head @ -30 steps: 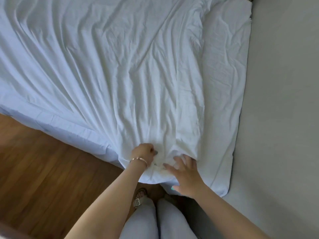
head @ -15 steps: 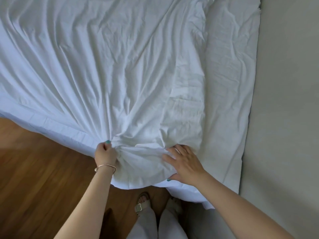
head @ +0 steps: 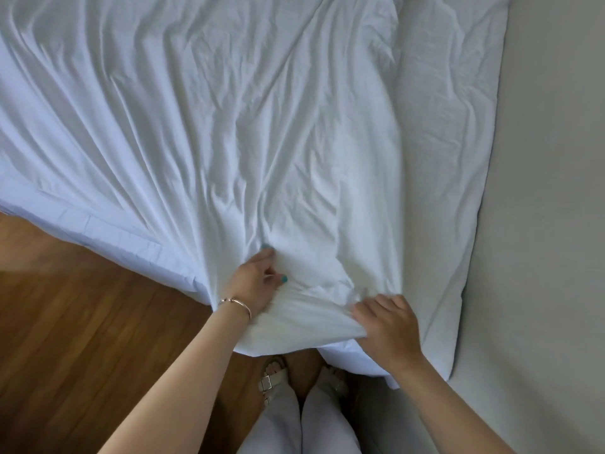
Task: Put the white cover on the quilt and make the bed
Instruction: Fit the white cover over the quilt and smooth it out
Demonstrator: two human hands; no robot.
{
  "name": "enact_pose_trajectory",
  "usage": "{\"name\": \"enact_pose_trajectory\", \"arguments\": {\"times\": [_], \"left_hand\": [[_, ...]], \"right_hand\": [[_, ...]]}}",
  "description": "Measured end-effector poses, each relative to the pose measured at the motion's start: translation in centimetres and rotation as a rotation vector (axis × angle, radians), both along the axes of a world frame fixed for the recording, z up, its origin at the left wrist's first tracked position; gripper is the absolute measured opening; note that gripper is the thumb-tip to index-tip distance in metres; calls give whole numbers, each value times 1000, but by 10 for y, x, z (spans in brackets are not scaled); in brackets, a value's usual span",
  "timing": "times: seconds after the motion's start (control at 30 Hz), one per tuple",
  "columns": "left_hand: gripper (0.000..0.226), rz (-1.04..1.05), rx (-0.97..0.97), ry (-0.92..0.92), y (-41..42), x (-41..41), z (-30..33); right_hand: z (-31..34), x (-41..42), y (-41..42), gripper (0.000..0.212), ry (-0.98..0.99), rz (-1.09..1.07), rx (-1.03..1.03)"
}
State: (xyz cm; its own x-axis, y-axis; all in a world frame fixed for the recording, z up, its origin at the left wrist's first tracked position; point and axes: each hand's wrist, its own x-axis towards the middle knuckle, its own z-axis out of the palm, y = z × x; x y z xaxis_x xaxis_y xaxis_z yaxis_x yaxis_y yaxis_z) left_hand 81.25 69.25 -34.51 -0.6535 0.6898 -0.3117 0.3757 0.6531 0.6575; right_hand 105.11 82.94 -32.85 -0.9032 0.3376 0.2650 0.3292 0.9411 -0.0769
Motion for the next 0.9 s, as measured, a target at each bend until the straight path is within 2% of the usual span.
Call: {"name": "enact_pose_trajectory", "arguments": {"times": [0.07,0.13,0.2,0.23,0.3,0.37,0.43,0.5,0.53,0.57,0.6,0.63,0.67,0.73,0.8,0.9], "left_hand": [[8,-114,171,156,0,22,5],[8,-185,240,312,-7,50,2],[9,-96,188,288,-24,79,-13],[9,-58,128,231,-32,91,-19],[25,-113,-64,127,-36,102,-21],[39,-113,-198,102,-26,102,-7],[42,88,-185,126,-9,89,14],[48,243,-175,203,7,72,23],[53,206,-218,252,15,66,25],[57,81,-237,317,25,59,25],[60,-101,-229,374,36,54,25],[61,-300,-212,390,51,48,26],[62,-485,-185,383,68,42,28],[60,-689,-193,299,102,31,28],[59,-735,-245,285,127,18,27],[53,-736,-304,290,155,-1,25]], "right_hand": [[-15,29,-1,31,-59,-107,5],[-35,48,-3,43,-326,-290,-81],[-37,47,-3,50,-591,-403,-253],[-30,43,-5,43,-676,-410,-316],[-15,31,-3,29,-730,-489,-459],[4,17,-5,29,-633,-694,-569],[18,-2,-7,29,-363,-891,-564],[26,-26,-1,56,-152,-1023,-648],[28,-38,5,71,-138,-1055,-676],[26,-48,12,81,-196,-1044,-632],[22,-56,21,82,-268,-996,-547],[15,-60,31,72,-306,-921,-468],[8,-64,41,54,-322,-842,-428],[1,-64,64,19,-308,-760,-485],[2,-54,83,16,-260,-924,-699],[19,-18,109,26,189,-1500,-826]]}}
